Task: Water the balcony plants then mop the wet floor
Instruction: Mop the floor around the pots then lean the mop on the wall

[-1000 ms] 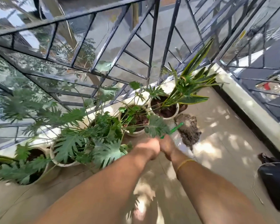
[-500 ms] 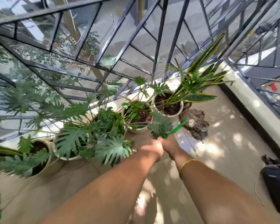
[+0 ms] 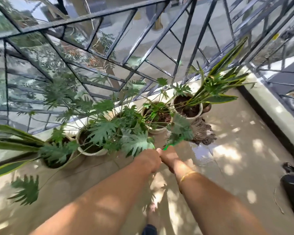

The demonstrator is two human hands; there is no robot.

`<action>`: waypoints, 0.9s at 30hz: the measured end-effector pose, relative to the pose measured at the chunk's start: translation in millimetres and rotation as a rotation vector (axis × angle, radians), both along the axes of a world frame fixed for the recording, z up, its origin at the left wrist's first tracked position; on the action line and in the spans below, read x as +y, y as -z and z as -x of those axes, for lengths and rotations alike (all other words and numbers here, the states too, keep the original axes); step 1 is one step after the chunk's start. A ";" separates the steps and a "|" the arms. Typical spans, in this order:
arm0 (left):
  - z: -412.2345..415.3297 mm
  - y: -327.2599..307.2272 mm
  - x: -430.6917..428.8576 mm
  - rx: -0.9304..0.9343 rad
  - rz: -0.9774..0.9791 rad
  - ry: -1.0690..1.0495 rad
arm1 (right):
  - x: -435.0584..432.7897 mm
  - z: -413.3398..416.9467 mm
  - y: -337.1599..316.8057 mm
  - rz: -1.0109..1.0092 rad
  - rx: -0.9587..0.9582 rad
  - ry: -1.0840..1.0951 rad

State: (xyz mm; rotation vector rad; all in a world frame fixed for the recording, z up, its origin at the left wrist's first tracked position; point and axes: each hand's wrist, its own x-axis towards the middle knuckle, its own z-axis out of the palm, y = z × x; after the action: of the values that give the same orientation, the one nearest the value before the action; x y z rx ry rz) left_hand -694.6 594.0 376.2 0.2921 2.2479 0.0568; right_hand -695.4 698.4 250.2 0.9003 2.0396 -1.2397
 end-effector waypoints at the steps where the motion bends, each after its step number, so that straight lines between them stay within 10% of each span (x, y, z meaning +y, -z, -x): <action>1: -5.7 -4.1 -8.7 -0.007 0.001 -0.003 | -9.3 -7.0 2.0 -0.010 -0.007 -0.002; 8: -41.8 -33.3 -81.2 -0.005 0.023 -0.096 | -77.0 -45.6 77.1 0.103 0.020 -0.032; 13: -69.8 -45.3 -144.4 -0.005 0.068 -0.146 | -154.4 -70.6 -21.6 0.112 0.018 -0.117; 27: -117.3 -102.8 -274.3 -0.154 0.240 -0.125 | -311.4 -130.3 -10.2 0.348 -0.081 -0.181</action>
State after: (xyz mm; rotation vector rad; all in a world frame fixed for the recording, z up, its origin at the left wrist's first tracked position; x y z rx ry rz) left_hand -577.3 319.7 479.0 0.0173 2.0922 -0.1196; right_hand -565.0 387.1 260.5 0.5782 1.7273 -1.3767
